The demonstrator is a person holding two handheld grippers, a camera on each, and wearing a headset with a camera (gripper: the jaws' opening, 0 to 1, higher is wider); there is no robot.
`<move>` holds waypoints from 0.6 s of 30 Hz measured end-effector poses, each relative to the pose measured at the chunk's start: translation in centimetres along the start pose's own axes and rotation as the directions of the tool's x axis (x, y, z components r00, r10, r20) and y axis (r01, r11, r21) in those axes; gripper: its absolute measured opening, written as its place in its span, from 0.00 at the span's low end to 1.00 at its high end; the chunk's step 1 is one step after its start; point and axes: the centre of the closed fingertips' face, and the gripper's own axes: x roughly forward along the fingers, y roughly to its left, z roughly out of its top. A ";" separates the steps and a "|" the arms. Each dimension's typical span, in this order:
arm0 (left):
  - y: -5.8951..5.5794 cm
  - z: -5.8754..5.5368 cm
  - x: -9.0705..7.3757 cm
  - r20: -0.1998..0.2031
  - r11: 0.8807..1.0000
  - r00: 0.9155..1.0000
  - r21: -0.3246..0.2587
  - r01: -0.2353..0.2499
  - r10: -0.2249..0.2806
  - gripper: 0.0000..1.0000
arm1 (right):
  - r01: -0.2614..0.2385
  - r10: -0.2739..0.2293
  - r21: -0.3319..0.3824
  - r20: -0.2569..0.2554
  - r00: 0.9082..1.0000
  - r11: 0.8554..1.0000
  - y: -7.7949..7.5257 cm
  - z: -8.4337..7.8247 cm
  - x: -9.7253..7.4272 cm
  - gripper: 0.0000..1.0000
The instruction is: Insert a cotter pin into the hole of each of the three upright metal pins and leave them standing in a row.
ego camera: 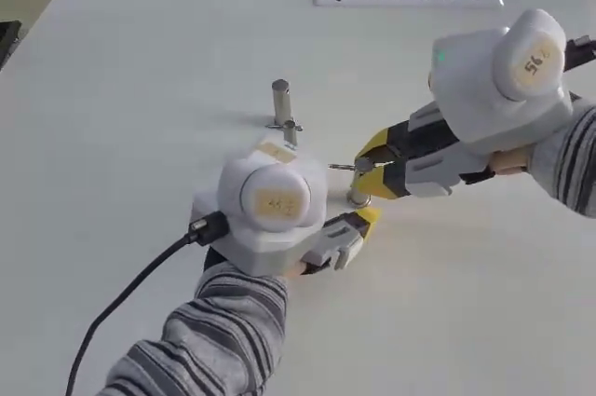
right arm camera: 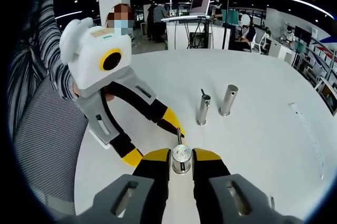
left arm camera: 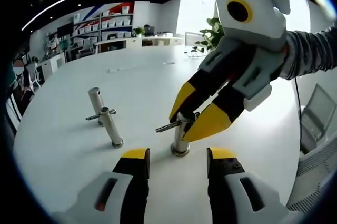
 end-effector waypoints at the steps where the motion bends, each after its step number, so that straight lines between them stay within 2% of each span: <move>1: 0.0 0.0 -0.1 0.000 1.000 1.000 0.000 0.003 -0.003 0.43 | -0.001 0.001 0.001 -0.001 1.000 1.000 0.0 0.0 0.0 0.11; 6: -0.3 0.7 -0.7 0.023 1.000 1.000 -0.002 0.021 -0.021 0.49 | -0.006 0.006 0.008 -0.003 1.000 1.000 0.2 0.0 0.0 0.09; 10: 0.1 0.7 -0.8 0.031 1.000 0.999 0.004 0.011 -0.011 0.52 | -0.015 0.015 0.019 0.003 1.000 1.000 0.1 0.1 0.0 0.09; 18: 0.7 0.9 -1.6 0.045 1.000 0.999 0.000 0.003 -0.003 0.57 | -0.023 0.023 -0.006 -0.004 1.000 1.000 0.2 0.0 0.0 0.08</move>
